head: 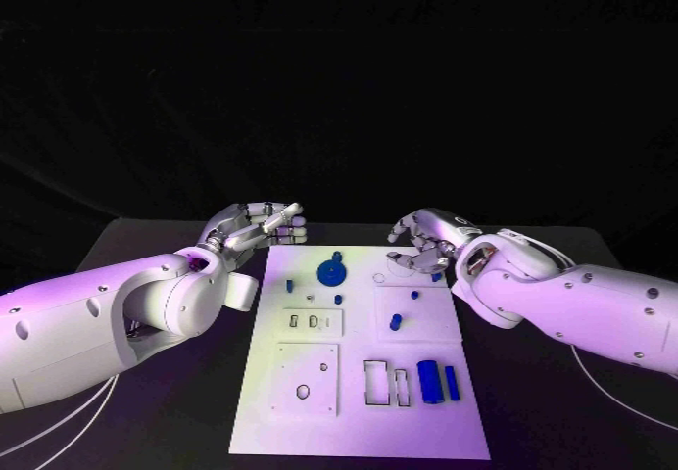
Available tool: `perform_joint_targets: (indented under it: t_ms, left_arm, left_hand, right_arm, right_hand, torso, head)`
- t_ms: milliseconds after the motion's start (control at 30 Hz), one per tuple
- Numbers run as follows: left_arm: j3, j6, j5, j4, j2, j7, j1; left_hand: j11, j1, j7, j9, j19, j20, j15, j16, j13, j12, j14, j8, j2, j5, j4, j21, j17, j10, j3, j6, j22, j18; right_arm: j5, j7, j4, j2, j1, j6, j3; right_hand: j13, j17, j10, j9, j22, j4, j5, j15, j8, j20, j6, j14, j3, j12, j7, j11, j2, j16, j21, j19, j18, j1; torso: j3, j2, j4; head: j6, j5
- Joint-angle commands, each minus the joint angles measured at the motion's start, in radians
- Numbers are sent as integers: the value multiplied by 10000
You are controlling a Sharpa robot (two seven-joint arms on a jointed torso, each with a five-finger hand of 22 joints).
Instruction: Assemble the parts on the task board
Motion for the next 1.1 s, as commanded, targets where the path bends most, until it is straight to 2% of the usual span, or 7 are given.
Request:
perform_joint_targets:
  t_ms: [33,167,433,633,700,900,1100]
  left_arm:
    - [8,155,14,-1,17,64,8]
    - [7,179,14,-10,25,74,6]
    - [6,249,14,-57,50,97,0]
    - [5,266,14,-92,71,112,-3]
    - [5,280,14,-98,80,115,-4]
    - [5,294,14,-107,81,119,-5]
    - [5,296,14,-107,67,113,-5]
  left_hand:
    - [72,26,268,14,17,13,36,-27,13,-65,-19,-6,100,32,0,-40,13,8,-46,-54,-11,121]
    - [72,27,268,14,17,13,36,-28,13,-67,-20,-6,100,32,0,-40,14,8,-51,-55,-13,121]
    - [72,29,268,15,18,13,37,-29,14,-70,-21,-5,99,31,-1,-41,16,7,-59,-56,-14,121]
    - [73,30,268,15,18,14,37,-30,14,-71,-22,-5,98,30,-2,-42,17,7,-64,-57,-15,121]
    - [73,30,268,15,18,14,37,-30,14,-71,-22,-5,98,30,-2,-42,17,7,-64,-57,-15,121]
    - [73,30,268,15,18,14,37,-30,14,-71,-22,-5,98,30,-2,-42,17,7,-64,-57,-15,121]
    - [73,30,268,15,18,14,37,-30,14,-71,-22,-5,98,30,-2,-42,17,7,-64,-57,-15,121]
  right_arm:
    - [2125,1539,87,-575,55,410,-2]
    - [2473,2100,-29,-1251,76,1026,-17]
    - [2124,2244,-331,-2054,-108,1301,-67]
    - [2066,2278,-627,-2021,-262,1341,-77]
    - [2057,2282,-738,-1935,-325,1331,-79]
    - [2054,2266,-1089,-1542,-523,1155,-84]
    - [2059,2258,-1235,-1286,-652,1165,-86]
  right_hand:
    - [687,2475,36,-8,-33,-324,-184,-37,-4,-53,151,1006,114,-31,18,-9,-135,1,-119,-41,15,295]
    - [505,2430,-116,-25,-252,-498,-82,-25,-29,-43,173,994,-121,-172,23,2,-376,-13,-403,-228,76,339]
    - [485,2420,-134,-92,-227,-649,-225,-15,-140,-37,42,991,-338,-188,50,23,-368,-17,-422,-232,70,522]
    - [523,2496,-107,-198,-176,-702,-279,15,-309,-11,-215,1009,-590,-156,91,57,-289,3,-402,-200,59,653]
    - [538,2518,-95,-207,-169,-704,-285,20,-320,-8,-232,1015,-618,-144,101,64,-277,9,-397,-195,58,665]
    - [594,2575,-53,-244,-122,-705,-302,42,-365,8,-296,1028,-733,-98,131,92,-229,25,-358,-161,45,709]
    - [620,2592,-33,-253,-120,-704,-302,49,-371,13,-303,1033,-758,-77,135,98,-201,29,-359,-158,45,727]
  torso:
    - [41,-66,-84]
    - [63,-85,-121]
    - [85,-85,-114]
    - [78,-60,-88]
    - [61,-65,-83]
    - [50,-67,-97]
    - [49,-53,-66]
  head:
    - [-31,-94]
    - [-74,-130]
    - [-86,-183]
    - [-58,-216]
    - [-73,-237]
    - [-123,-209]
    - [-146,-258]
